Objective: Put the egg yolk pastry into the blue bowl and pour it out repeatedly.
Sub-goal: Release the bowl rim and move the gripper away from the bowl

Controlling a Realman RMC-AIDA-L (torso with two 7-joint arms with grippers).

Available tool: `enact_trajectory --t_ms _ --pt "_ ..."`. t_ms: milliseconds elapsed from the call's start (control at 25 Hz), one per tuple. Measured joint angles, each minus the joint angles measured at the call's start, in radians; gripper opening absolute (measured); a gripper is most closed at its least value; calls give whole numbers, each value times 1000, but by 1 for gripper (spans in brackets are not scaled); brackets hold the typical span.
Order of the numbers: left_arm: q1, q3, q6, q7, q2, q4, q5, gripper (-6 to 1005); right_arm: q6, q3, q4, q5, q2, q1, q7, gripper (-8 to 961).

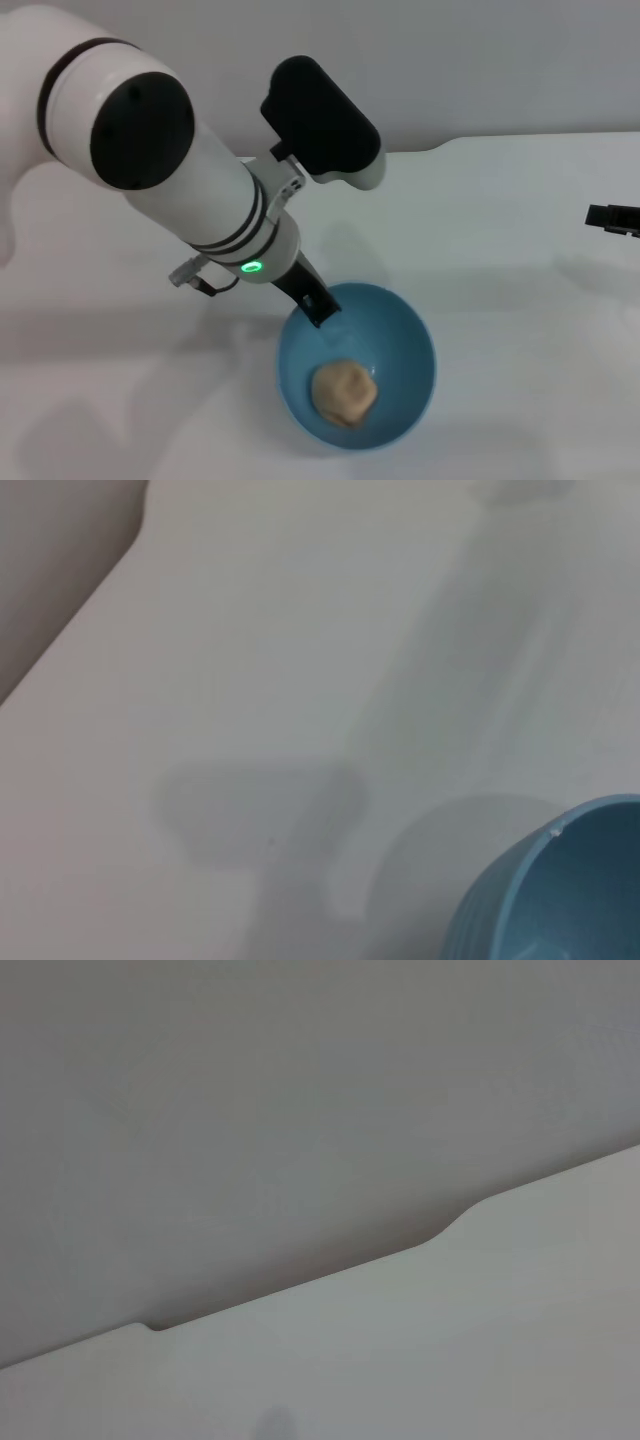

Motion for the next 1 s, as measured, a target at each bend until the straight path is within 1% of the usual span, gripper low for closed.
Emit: enact_trajectory --t_ms 320,520,680,720,1000 --pt "-8 20 29 -2 -1 -1 -8 103 4 0 2 5 1 -6 -1 306" --pt "-4 20 61 -13 -1 -1 -4 272 4 0 4 6 1 -6 -1 306" --pt "0 18 84 -13 1 -1 -1 466 4 1 4 6 0 -6 -1 307" --pt "3 12 109 -13 3 -1 0 515 4 1 4 6 0 -6 -1 307" --pt "23 -22 155 -4 8 6 2 673 -1 2 3 3 0 -6 -10 305"
